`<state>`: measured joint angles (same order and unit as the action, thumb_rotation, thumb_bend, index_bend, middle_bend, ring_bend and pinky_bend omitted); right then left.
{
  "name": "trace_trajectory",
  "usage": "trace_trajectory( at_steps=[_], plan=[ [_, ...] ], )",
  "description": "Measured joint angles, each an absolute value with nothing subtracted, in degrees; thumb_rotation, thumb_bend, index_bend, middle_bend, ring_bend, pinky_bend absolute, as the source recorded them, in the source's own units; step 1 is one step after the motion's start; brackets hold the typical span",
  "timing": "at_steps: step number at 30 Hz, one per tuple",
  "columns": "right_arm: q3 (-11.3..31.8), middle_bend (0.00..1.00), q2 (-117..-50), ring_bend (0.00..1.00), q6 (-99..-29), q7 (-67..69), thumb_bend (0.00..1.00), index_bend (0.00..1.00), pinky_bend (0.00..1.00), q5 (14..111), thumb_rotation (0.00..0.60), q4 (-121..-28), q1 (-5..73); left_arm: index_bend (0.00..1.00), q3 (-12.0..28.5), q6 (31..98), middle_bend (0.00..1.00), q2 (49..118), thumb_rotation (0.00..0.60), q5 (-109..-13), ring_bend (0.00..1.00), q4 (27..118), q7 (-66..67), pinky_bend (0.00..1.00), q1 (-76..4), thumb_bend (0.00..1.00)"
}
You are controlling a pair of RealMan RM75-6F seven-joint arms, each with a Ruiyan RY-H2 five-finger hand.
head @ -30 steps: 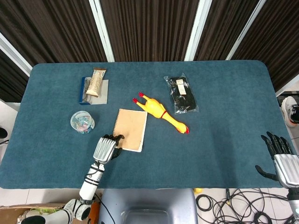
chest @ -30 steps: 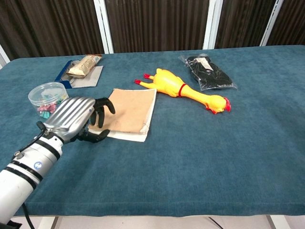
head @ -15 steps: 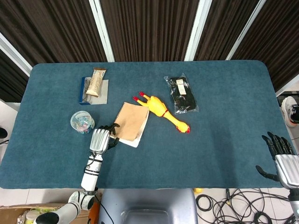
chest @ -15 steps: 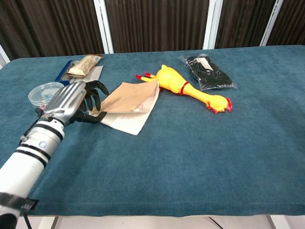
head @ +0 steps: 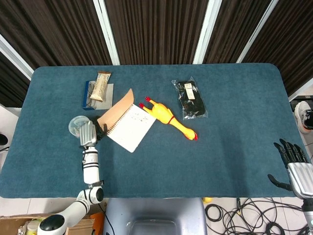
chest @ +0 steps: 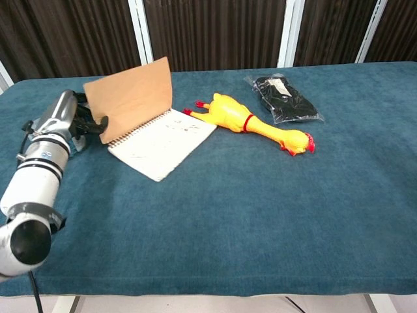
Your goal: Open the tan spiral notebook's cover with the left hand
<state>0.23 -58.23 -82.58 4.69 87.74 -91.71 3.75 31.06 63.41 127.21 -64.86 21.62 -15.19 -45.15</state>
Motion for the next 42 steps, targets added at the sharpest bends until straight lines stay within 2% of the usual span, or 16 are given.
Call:
trace_trajectory(
  at_steps=[2, 7, 8, 9, 11, 14, 20, 24, 28, 32, 35, 38, 42],
  plan=[
    [0.1, 0.00, -58.2, 0.00, -82.4, 4.7, 0.16, 0.00, 0.00, 87.9, 0.600, -91.8, 3.8, 0.60, 32.2, 61.5, 0.80, 126.6, 0.600, -63.0, 0.73, 21.4, -12.8, 0.76, -45.3, 0.56],
    [0.0, 0.00, -58.3, 0.00, -82.1, 4.2, 0.16, 0.00, 0.00, 88.1, 0.600, -92.0, 3.9, 0.35, 33.1, 58.4, 0.59, 124.1, 0.600, -60.1, 0.64, 21.8, -9.8, 0.70, -44.6, 0.48],
    [0.0, 0.00, -58.4, 0.00, -82.1, 4.1, 0.16, 0.00, 0.00, 88.1, 0.600, -92.0, 3.9, 0.28, 32.9, 58.7, 0.51, 123.8, 0.600, -60.2, 0.59, 21.9, -9.9, 0.68, -44.3, 0.46],
    [0.0, 0.00, -58.4, 0.00, -82.0, 4.0, 0.15, 0.00, 0.00, 88.2, 0.600, -92.1, 4.0, 0.20, 32.6, 59.2, 0.41, 123.4, 0.600, -60.3, 0.51, 22.0, -9.9, 0.63, -44.0, 0.44],
    [-0.1, 0.00, -58.5, 0.00, -81.8, 3.8, 0.15, 0.00, 0.00, 88.3, 0.600, -92.2, 4.0, 0.11, 32.1, 59.4, 0.29, 122.9, 0.600, -60.5, 0.39, 22.0, -9.0, 0.56, -43.6, 0.42],
    [-0.2, 0.00, -58.5, 0.00, -81.7, 3.6, 0.16, 0.00, 0.00, 88.4, 0.600, -92.3, 4.0, 0.07, 31.0, 59.9, 0.17, 122.0, 0.600, -60.8, 0.24, 21.9, -6.6, 0.47, -42.9, 0.40],
    [-0.3, 0.00, -58.6, 0.00, -81.6, 3.0, 0.15, 0.00, 0.00, 88.8, 0.600, -92.6, 4.1, 0.03, 28.8, 62.6, 0.04, 120.7, 0.600, -62.1, 0.08, 21.6, -3.7, 0.33, -41.7, 0.40],
    [-0.3, 0.00, -58.7, 0.00, -81.6, 2.8, 0.16, 0.00, 0.00, 88.9, 0.600, -92.7, 4.1, 0.03, 27.1, 64.9, 0.03, 119.9, 0.600, -63.7, 0.06, 21.9, -4.2, 0.30, -41.1, 0.40],
    [-0.3, 0.00, -58.8, 0.00, -81.7, 2.5, 0.16, 0.00, 0.00, 88.9, 0.600, -92.7, 4.1, 0.03, 26.3, 66.0, 0.08, 119.3, 0.600, -64.7, 0.07, 23.4, -6.0, 0.26, -40.6, 0.40],
    [-0.4, 0.00, -58.9, 0.00, -82.8, 1.8, 0.15, 0.00, 0.00, 89.5, 0.600, -92.7, 3.6, 0.03, 23.0, 70.4, 0.11, 116.5, 0.600, -68.7, 0.08, 30.0, -9.1, 0.21, -38.5, 0.39],
    [-0.7, 0.00, -59.1, 0.00, -83.9, 0.9, 0.15, 0.00, 0.00, 90.3, 0.600, -92.7, 3.1, 0.02, 19.4, 73.2, 0.14, 111.6, 0.600, -72.2, 0.10, 40.0, -9.6, 0.19, -35.8, 0.36],
    [-1.0, 0.00, -59.3, 0.00, -84.5, -0.2, 0.16, 0.00, 0.00, 90.9, 0.600, -92.7, 2.8, 0.00, 15.1, 75.3, 0.14, 104.0, 0.600, -75.5, 0.09, 53.8, -8.7, 0.18, -32.5, 0.34],
    [-1.3, 0.00, -60.0, 0.00, -84.3, -2.1, 0.16, 0.00, 0.00, 91.4, 0.600, -92.9, 2.7, 0.00, 6.9, 78.5, 0.08, 88.7, 0.600, -80.9, 0.03, 75.5, -5.2, 0.15, -26.8, 0.33]
  ],
)
